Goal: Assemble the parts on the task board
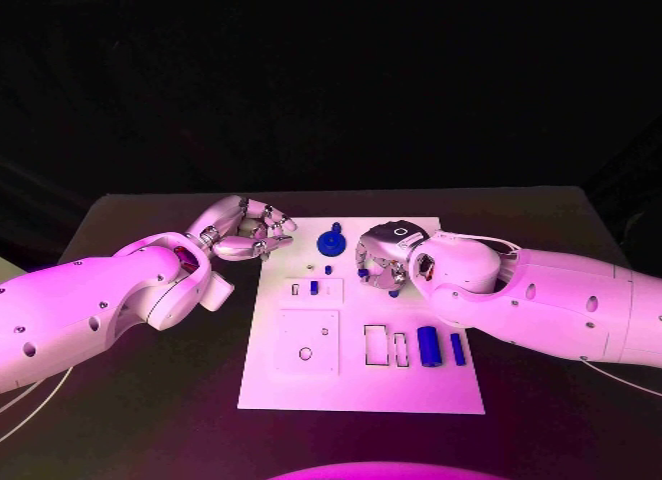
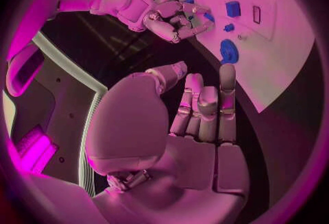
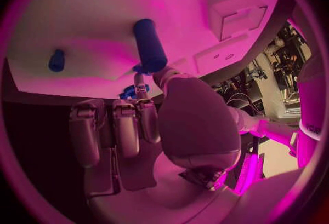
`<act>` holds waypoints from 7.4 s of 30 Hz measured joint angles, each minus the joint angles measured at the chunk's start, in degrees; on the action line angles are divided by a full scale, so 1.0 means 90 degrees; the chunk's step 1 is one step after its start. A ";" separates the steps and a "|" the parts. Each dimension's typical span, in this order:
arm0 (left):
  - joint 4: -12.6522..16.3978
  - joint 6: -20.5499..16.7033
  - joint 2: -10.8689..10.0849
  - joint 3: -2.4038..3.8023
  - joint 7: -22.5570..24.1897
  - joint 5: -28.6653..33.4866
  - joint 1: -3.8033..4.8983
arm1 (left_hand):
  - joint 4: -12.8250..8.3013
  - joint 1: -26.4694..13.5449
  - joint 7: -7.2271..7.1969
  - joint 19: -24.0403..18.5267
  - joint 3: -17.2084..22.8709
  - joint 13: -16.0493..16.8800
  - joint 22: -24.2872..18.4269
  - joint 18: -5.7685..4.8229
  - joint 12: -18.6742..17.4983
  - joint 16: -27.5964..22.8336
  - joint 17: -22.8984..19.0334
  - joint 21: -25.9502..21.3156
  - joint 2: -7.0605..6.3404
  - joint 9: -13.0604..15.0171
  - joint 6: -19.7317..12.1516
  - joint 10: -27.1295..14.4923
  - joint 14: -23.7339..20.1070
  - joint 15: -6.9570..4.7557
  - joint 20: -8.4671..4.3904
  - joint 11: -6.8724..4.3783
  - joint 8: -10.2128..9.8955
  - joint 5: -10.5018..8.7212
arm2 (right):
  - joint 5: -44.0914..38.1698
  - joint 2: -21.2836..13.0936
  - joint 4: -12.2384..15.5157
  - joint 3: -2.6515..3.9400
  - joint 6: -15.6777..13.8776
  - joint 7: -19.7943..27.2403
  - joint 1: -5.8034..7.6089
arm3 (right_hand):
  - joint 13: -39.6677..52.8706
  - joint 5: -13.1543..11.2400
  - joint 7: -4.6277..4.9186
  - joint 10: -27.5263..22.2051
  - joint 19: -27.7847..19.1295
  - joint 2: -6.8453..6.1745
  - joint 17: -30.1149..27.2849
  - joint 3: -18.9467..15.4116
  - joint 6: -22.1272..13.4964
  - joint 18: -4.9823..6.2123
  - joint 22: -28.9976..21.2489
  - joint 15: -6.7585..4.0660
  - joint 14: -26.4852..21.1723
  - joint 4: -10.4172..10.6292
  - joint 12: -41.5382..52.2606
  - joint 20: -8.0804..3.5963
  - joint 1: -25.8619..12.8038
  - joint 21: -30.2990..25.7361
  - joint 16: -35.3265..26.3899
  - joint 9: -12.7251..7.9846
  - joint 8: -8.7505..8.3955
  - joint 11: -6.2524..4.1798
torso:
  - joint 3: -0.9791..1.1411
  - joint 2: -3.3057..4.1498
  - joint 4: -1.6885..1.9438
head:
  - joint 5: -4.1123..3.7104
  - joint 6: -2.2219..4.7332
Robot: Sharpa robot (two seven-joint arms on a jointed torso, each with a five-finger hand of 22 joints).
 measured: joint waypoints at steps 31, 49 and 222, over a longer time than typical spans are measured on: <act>-0.0020 0.0007 -0.0012 0.0000 -0.0018 0.0052 0.0000 | 0.0000 -0.0025 0.0000 0.0000 0.0000 -0.0006 -0.0006 0.0000 0.0000 0.0000 0.0017 -0.0022 0.0025 0.0005 0.0000 -0.0024 0.0000 0.0000 0.0000 0.0023 0.0000 0.0000 | 0.0008 -0.0107 0.0084 -0.0013 -0.0365 0.0003 -0.0046 | 0.0000 -0.0013 -0.0034 -0.0001 0.0000 0.0467 0.0004 0.0819 0.0013 0.0001 -0.0002 -0.0074 0.0018 -0.0143 0.0023 -0.0046 0.0197 0.0000 0.0000 -0.0018 0.0110 0.0000 | -0.0004 -0.0004 0.0000 | -0.0004 0.0019; -0.0027 0.0031 -0.0017 0.0000 -0.0034 0.0063 0.0000 | 0.0000 -0.0025 0.0023 0.0000 0.0000 -0.0014 -0.0012 0.0000 0.0000 0.0000 0.0032 -0.0021 0.0025 0.0004 -0.0024 -0.0023 0.0000 0.0000 0.0000 0.0023 -0.0024 0.0000 | 0.0018 -0.0119 0.0150 -0.0012 -0.0518 0.0115 -0.0067 | 0.0000 -0.0013 -0.0066 -0.0001 -0.0001 0.0055 0.0003 0.0951 0.0137 0.0001 -0.0003 -0.0111 0.0010 -0.0645 0.0056 -0.0091 0.0258 0.0000 0.0000 0.0144 0.0406 -0.0046 | -0.0004 -0.0008 -0.0003 | -0.0004 0.0000; -0.0664 0.0071 0.0097 0.0003 -0.0097 0.0179 0.0210 | -0.0017 0.0002 0.0022 0.0023 -0.0017 -0.0026 -0.0025 0.0001 0.0000 0.0000 0.0053 -0.0044 0.0102 0.0013 -0.0067 -0.0045 0.0023 0.0023 0.0023 0.0045 -0.0024 0.0000 | -0.1687 0.1478 -0.0179 -0.0334 0.0079 0.0265 0.0047 | 0.0000 -0.0115 -0.0151 0.0000 0.0023 -0.0266 0.0003 0.0692 -0.0557 0.0000 0.0001 -0.0174 -0.0016 -0.0721 -0.0068 -0.0158 0.0190 0.0000 0.0000 0.0111 0.0302 -0.0135 | -0.0005 -0.0005 -0.0004 | 0.0596 -0.0236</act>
